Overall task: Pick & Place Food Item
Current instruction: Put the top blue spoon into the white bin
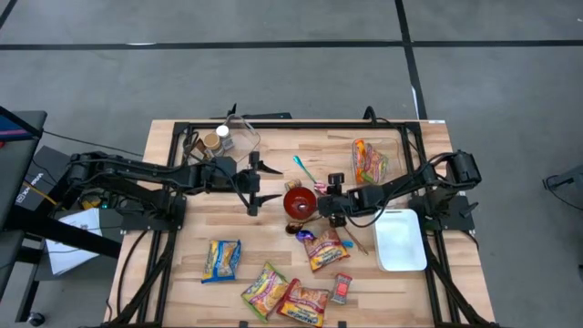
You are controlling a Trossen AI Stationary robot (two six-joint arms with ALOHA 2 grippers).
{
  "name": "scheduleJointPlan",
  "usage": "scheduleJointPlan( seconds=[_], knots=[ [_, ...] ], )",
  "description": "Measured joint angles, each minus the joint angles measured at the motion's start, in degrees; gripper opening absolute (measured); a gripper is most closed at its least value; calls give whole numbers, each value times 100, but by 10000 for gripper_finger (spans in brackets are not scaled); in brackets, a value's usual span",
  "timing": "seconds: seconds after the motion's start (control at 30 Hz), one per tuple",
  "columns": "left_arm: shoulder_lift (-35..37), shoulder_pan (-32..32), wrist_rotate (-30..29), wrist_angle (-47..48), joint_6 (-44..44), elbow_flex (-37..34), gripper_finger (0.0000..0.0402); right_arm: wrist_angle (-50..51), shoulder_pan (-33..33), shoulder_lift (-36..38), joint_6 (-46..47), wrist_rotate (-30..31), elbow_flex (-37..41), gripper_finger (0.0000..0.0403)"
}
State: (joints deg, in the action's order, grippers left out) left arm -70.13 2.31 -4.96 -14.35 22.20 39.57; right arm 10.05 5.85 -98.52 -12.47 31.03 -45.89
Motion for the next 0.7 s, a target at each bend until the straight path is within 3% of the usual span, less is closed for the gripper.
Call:
scheduleJointPlan(
  seconds=[0.7],
  knots=[
    [0,0,15,0,-13,0,296,-154,-144,-4,46,-116,0,123]
  ],
)
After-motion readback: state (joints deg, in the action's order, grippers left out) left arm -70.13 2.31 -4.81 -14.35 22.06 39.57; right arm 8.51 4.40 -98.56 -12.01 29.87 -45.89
